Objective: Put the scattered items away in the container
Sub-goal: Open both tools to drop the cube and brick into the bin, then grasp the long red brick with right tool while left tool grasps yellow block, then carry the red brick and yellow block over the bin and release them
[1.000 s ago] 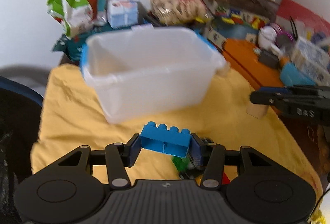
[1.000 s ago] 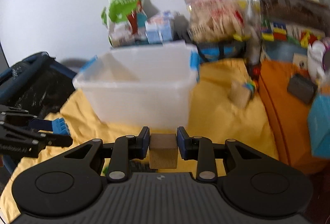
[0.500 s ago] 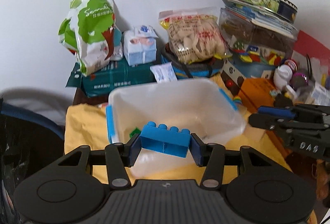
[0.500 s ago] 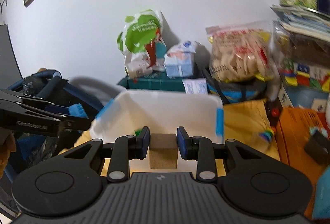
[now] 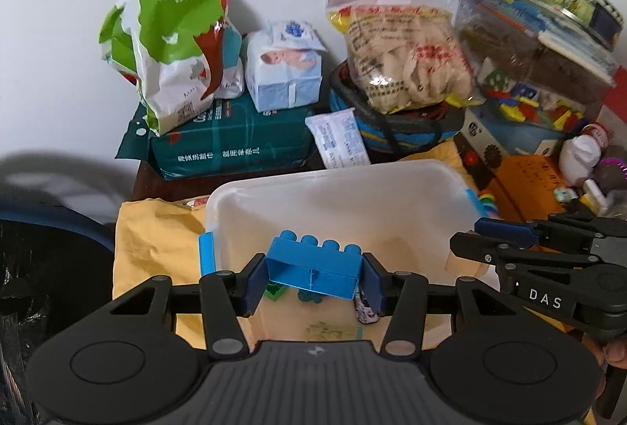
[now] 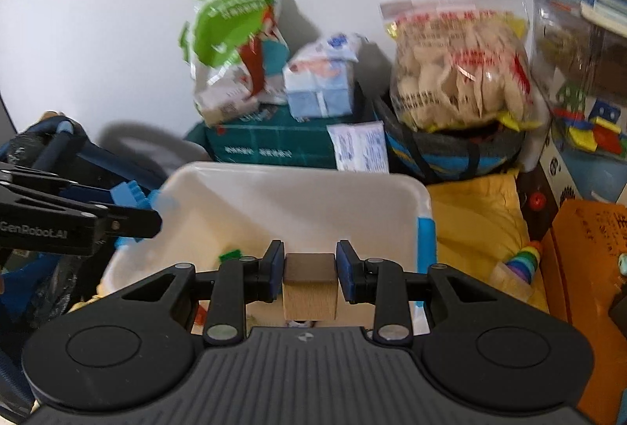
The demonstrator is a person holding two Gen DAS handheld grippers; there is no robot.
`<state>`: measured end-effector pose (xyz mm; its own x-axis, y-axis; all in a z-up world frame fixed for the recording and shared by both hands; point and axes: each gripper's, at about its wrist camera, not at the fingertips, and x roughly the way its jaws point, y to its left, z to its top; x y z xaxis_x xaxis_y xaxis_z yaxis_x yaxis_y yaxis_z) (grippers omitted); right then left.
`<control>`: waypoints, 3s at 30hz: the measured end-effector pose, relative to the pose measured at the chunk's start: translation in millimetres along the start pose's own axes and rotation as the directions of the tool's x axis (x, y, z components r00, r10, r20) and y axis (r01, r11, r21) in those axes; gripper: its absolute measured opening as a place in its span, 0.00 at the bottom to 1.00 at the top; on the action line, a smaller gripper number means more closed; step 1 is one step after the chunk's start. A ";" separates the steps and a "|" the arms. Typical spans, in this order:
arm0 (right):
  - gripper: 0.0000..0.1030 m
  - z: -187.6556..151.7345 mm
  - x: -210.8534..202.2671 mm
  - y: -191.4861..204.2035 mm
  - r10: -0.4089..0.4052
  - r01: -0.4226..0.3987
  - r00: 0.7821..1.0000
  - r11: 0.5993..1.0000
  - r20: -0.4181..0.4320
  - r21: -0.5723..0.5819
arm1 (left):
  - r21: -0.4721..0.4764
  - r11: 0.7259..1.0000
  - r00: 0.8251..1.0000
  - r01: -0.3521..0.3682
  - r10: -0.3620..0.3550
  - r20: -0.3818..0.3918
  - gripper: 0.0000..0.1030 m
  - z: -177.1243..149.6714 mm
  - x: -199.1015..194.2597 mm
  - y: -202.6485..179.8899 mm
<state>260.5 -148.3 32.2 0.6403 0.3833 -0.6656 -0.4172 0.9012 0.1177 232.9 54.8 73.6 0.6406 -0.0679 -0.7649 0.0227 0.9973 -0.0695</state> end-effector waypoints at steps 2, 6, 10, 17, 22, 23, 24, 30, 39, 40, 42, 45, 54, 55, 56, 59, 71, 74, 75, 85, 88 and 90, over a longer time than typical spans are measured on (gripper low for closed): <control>0.33 1.0 11.0 -0.5 -0.007 0.007 0.999 1.000 -0.039 -0.005 | -0.010 1.000 0.997 -0.007 0.006 -0.072 0.56 0.0 21.9 4.4; 0.62 1.6 10.3 0.0 -0.032 0.032 0.999 0.999 -0.016 -0.014 | 0.001 0.997 0.987 -0.076 0.075 -0.142 0.57 -10.1 44.6 10.4; 0.62 -3.0 -3.8 0.4 -0.015 0.015 1.000 0.999 0.010 -0.032 | 0.056 0.996 0.995 -0.075 0.078 -0.062 0.57 -21.3 26.1 4.9; 0.62 -65.3 -52.7 14.5 0.027 -0.026 0.999 0.998 0.024 -0.051 | 0.080 0.997 0.999 0.013 -0.017 0.048 0.59 -70.9 -31.3 -6.7; 0.61 -139.1 -75.4 33.3 0.023 -0.026 0.998 0.997 -0.057 -0.068 | 0.037 0.999 0.998 0.040 -0.042 0.047 0.59 -135.0 -49.3 -13.8; 0.60 -154.3 -77.8 37.3 0.024 -0.030 0.996 0.997 -0.082 -0.069 | 0.033 0.999 0.998 0.040 -0.042 0.037 0.59 -148.6 -49.7 -16.8; 0.59 -167.7 -79.1 41.0 0.023 -0.031 0.994 0.997 -0.106 -0.071 | 0.029 0.999 0.999 0.045 -0.045 0.026 0.59 -161.3 -49.4 -19.9; 0.52 -216.6 -71.1 61.3 0.001 -0.022 0.980 0.995 -0.199 -0.101 | 0.041 0.995 0.994 0.093 -0.091 -0.056 0.59 -215.7 -41.0 -41.4; 0.28 -233.1 -55.9 51.9 -0.012 -0.003 0.972 0.998 -0.237 -0.065 | 0.162 0.971 0.982 0.176 -0.161 -0.100 0.59 -246.9 -19.9 -77.4; 0.28 -233.8 -58.8 48.1 -0.021 0.007 0.973 0.998 -0.230 -0.060 | 0.170 0.970 0.982 0.174 -0.158 -0.102 0.59 -246.8 -16.0 -80.2; 0.28 -237.4 -63.7 40.1 -0.039 0.028 0.975 0.998 -0.219 -0.052 | 0.169 0.972 0.983 0.165 -0.148 -0.107 0.59 -248.2 -9.3 -83.0; 0.28 -238.8 -69.1 28.5 -0.065 0.056 0.976 0.997 -0.210 -0.047 | 0.154 0.975 0.983 0.162 -0.147 -0.107 0.59 -247.9 -0.5 -85.8; 0.28 -238.6 -73.7 6.3 -0.092 0.094 0.976 0.996 -0.195 -0.001 | 0.183 0.969 0.983 0.166 -0.148 -0.109 0.58 -249.2 19.1 -104.8; 0.28 -238.9 -73.9 4.0 -0.094 0.097 0.976 0.995 -0.195 0.003 | 0.186 0.967 0.982 0.172 -0.154 -0.108 0.54 -249.8 19.8 -106.4; 0.28 -239.0 -74.6 1.9 -0.096 0.099 0.976 0.995 -0.195 0.007 | 0.189 0.965 0.981 0.180 -0.162 -0.106 0.54 -250.4 19.9 -107.6; 0.28 -239.9 -78.0 -6.4 -0.101 0.106 0.976 0.994 -0.192 0.017 | 0.204 0.961 0.981 0.185 -0.169 -0.093 0.54 -252.3 18.0 -112.0; 0.28 -239.1 -90.2 -25.2 -0.092 0.101 0.980 0.994 -0.175 0.047 | 0.220 0.961 0.986 0.167 -0.157 -0.063 0.54 -257.1 -7.7 -119.5; 0.28 -231.0 -92.6 -23.3 -0.075 0.082 0.985 0.996 -0.155 0.039 | 0.189 0.971 0.989 0.149 -0.146 -0.029 0.54 -244.1 -22.1 -109.6; 0.28 -226.5 -93.6 -22.0 -0.067 0.073 0.987 0.997 -0.145 0.036 | 0.180 0.974 0.990 0.140 -0.139 -0.018 0.54 -238.7 -26.6 -105.7; 0.28 -134.7 -111.1 1.0 0.028 -0.028 0.999 1.000 0.033 -0.003 | 0.091 0.995 0.998 0.046 -0.050 0.042 0.54 -160.9 -67.7 -51.4; 0.28 -100.2 -113.3 7.0 0.056 -0.055 0.995 0.998 0.080 -0.020 | 0.056 0.998 0.998 0.027 -0.030 0.055 0.54 -133.3 -76.7 -31.7; 0.28 -78.5 -112.1 8.1 0.070 -0.069 0.993 0.997 0.099 -0.022 | 0.038 0.999 0.997 0.016 -0.019 0.073 0.54 -115.5 -81.7 -22.1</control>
<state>134.7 -199.8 50.0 0.6700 0.4641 -0.5794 -0.4743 0.8680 0.1467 91.4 35.1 63.7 0.6944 -0.0847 -0.7146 0.0622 0.9964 -0.0577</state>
